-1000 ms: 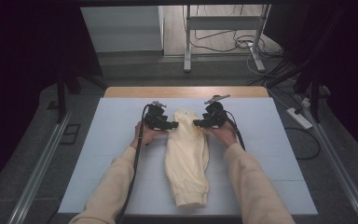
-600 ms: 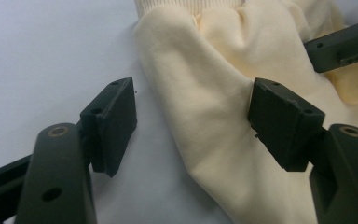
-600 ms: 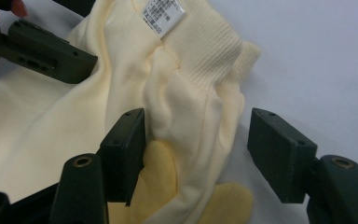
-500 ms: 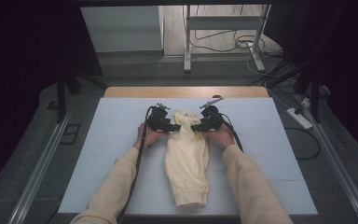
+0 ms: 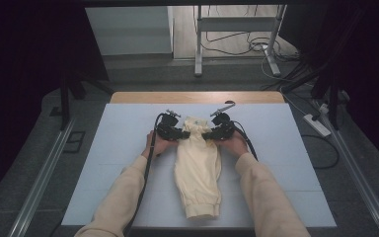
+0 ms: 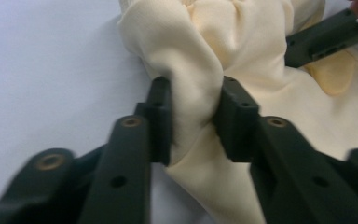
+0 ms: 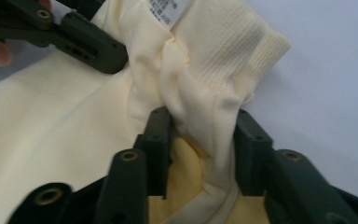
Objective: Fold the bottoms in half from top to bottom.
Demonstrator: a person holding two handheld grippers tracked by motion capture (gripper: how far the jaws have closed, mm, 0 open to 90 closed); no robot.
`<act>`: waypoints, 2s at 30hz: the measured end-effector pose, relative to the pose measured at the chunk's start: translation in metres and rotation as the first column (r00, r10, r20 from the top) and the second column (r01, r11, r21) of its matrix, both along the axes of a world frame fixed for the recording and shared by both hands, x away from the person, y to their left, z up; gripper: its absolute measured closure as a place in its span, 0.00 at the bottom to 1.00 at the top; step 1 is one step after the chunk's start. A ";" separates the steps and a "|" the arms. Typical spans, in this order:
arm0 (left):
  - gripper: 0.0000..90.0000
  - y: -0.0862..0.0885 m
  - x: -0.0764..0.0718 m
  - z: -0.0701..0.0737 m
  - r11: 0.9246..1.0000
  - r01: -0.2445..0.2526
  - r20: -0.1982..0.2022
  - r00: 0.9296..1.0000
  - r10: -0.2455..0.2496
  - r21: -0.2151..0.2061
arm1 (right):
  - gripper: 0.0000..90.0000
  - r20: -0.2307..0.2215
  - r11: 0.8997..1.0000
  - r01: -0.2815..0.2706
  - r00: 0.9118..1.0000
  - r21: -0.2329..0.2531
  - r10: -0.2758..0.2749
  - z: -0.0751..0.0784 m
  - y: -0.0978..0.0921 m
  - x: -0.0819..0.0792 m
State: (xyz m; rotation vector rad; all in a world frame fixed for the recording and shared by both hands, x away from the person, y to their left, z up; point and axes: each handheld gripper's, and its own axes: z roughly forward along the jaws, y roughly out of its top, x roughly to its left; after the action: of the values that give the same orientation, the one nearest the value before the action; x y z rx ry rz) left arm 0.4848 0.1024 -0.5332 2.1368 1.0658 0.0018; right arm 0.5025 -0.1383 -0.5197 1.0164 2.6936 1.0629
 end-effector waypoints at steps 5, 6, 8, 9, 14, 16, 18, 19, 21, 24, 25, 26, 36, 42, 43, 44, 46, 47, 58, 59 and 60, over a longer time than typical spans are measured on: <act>0.87 0.001 -0.002 0.002 1.000 0.010 0.009 1.000 -0.010 0.000 | 0.82 0.003 1.000 -0.025 1.000 0.006 0.025 0.002 -0.001 -0.001; 0.88 0.002 -0.002 0.003 1.000 0.011 0.012 1.000 -0.011 -0.002 | 0.82 0.012 1.000 -0.029 1.000 -0.001 0.029 0.003 -0.001 -0.002; 0.88 0.004 -0.003 0.007 1.000 0.017 0.024 1.000 -0.017 -0.004 | 0.82 0.029 0.999 -0.036 0.999 -0.012 0.036 0.006 -0.001 -0.003; 0.88 0.004 -0.004 0.009 1.000 0.018 0.032 0.999 -0.018 -0.004 | 0.82 0.040 0.999 -0.037 0.998 -0.015 0.038 0.007 -0.001 -0.004; 0.89 0.007 -0.008 0.022 1.000 0.021 0.077 0.997 -0.020 -0.014 | 0.83 0.078 0.999 -0.039 0.996 -0.008 0.040 0.015 -0.002 -0.007; 0.89 0.008 -0.010 0.027 1.000 0.020 0.088 0.996 -0.018 -0.019 | 0.83 0.096 0.999 -0.038 0.995 -0.008 0.038 0.019 -0.002 -0.009; 0.89 0.009 -0.011 0.029 0.999 0.019 0.098 0.995 -0.016 -0.027 | 0.83 0.112 0.999 -0.036 0.993 -0.004 0.037 0.022 -0.002 -0.010; 0.89 0.009 -0.011 0.030 0.999 0.019 0.101 0.995 -0.016 -0.029 | 0.83 0.117 0.999 -0.036 0.993 -0.003 0.036 0.023 -0.003 -0.010; 0.89 0.009 -0.011 0.032 0.999 0.019 0.107 0.994 -0.015 -0.036 | 0.83 0.125 0.999 -0.034 0.992 -0.002 0.034 0.025 -0.003 -0.011; 0.89 0.009 -0.012 0.034 0.999 0.020 0.114 0.993 -0.015 -0.041 | 0.83 0.137 0.999 -0.033 0.990 -0.002 0.033 0.028 -0.003 -0.012; 0.89 0.009 -0.012 0.035 0.999 0.019 0.116 0.993 -0.014 -0.044 | 0.83 0.139 0.999 -0.035 0.990 -0.005 0.035 0.029 -0.004 -0.012; 0.89 0.009 -0.012 0.035 0.999 0.020 0.120 0.993 -0.015 -0.045 | 0.83 0.143 0.999 -0.036 0.989 -0.005 0.036 0.030 -0.004 -0.012; 0.89 0.009 -0.012 0.042 0.998 0.019 0.137 0.990 -0.012 -0.052 | 0.83 0.171 1.000 -0.026 0.985 0.005 0.025 0.036 -0.006 -0.013; 0.89 0.009 -0.012 0.042 0.998 0.020 0.139 0.990 -0.013 -0.052 | 0.83 0.171 1.000 -0.020 0.985 0.007 0.019 0.037 -0.006 -0.014; 0.89 0.009 -0.012 0.043 0.998 0.021 0.140 0.990 -0.014 -0.052 | 0.83 0.173 1.000 -0.020 0.985 0.007 0.018 0.037 -0.006 -0.014; 0.89 0.008 -0.012 0.043 0.998 0.021 0.141 0.990 -0.013 -0.053 | 0.83 0.171 1.000 -0.019 0.985 0.008 0.017 0.037 -0.006 -0.014; 0.89 0.008 -0.012 0.043 0.998 0.020 0.140 0.990 -0.013 -0.053 | 0.83 0.171 1.000 -0.020 0.985 0.008 0.018 0.037 -0.007 -0.014; 0.89 0.008 -0.012 0.043 0.998 0.020 0.141 0.990 -0.013 -0.052 | 0.83 0.170 1.000 -0.020 0.985 0.007 0.018 0.037 -0.007 -0.014; 0.89 0.008 -0.006 0.077 0.999 0.025 0.206 0.979 -0.015 -0.044 | 0.83 0.239 1.000 -0.010 0.971 0.004 0.009 0.067 -0.006 -0.009; 0.89 0.009 -0.007 0.080 0.999 0.025 0.209 0.978 -0.015 -0.043 | 0.83 0.247 1.000 -0.010 0.969 0.009 0.008 0.071 -0.006 -0.009; 0.89 0.009 -0.007 0.081 0.999 0.025 0.214 0.977 -0.015 -0.047 | 0.83 0.251 1.000 -0.008 0.968 0.009 0.006 0.074 -0.006 -0.010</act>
State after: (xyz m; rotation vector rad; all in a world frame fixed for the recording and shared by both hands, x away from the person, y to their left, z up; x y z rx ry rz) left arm 0.4777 0.1110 -0.4522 2.0495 0.9090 0.1901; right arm 0.4928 -0.1443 -0.4459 0.8119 2.4936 1.1233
